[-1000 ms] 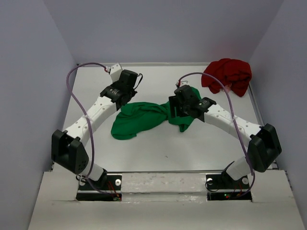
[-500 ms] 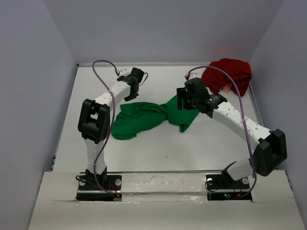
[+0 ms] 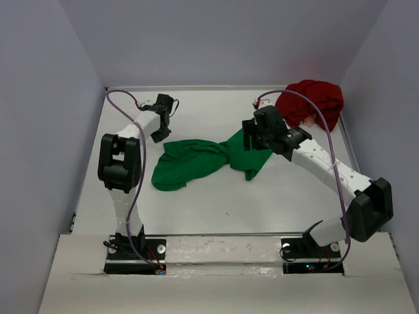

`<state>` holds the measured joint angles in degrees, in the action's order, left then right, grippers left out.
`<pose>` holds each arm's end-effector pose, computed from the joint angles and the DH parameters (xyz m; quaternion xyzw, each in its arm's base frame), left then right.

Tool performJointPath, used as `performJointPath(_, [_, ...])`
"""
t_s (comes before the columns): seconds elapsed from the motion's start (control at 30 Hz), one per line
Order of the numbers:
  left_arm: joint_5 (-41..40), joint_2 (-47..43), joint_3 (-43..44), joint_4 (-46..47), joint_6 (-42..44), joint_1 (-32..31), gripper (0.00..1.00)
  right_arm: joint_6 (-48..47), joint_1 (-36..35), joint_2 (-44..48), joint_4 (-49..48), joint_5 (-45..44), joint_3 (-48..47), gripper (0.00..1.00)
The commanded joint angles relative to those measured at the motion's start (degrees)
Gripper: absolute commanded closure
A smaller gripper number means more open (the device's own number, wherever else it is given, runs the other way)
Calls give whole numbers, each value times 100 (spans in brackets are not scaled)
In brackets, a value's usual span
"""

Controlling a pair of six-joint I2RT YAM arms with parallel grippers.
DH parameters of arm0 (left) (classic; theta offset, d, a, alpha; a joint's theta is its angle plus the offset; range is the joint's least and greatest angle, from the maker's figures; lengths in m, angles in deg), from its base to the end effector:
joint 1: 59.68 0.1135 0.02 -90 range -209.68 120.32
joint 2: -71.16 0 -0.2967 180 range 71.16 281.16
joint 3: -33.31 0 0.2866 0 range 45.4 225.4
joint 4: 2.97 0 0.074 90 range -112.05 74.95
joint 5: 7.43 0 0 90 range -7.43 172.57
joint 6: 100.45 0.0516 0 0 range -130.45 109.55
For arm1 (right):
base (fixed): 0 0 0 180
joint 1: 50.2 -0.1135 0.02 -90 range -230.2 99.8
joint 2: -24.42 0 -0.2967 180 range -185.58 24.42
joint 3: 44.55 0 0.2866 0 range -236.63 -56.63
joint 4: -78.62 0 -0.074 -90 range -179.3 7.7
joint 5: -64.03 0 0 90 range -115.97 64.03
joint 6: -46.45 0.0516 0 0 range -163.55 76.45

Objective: Fold and stack the t-shirts
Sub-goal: Move the tshirt to the center of the board

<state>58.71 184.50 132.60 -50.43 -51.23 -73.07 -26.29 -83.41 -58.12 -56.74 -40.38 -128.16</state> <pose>0.4653 -0.0893 0.2098 -0.2739 0.9093 0.0688 0.3056 0.3064 0.1853 0.3276 -0.0775 0.9098 0.0625 0.4029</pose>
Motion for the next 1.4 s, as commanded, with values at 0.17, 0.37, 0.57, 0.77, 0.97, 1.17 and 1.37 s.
performJointPath(0.17, [961,-330,-431,601,228,-50,63,-152,69,125,-153,79,-125,26])
performJointPath(0.37, [1050,-277,-520,655,201,-41,62,-144,122,195,-179,106,-98,27])
performJointPath(0.57, [1234,-154,-608,830,175,12,61,-144,122,318,-171,141,-81,27])
performJointPath(0.77, [1313,83,-406,831,184,99,61,-117,122,335,-162,149,-37,27])
performJointPath(0.97, [1401,224,-309,865,184,196,65,-82,122,362,-57,44,-89,26])
performJointPath(1.17, [1393,232,-370,945,166,249,100,-21,122,64,110,-114,-142,26])
performJointPath(1.37, [1366,66,-239,910,289,249,100,208,298,-675,67,-132,68,29])
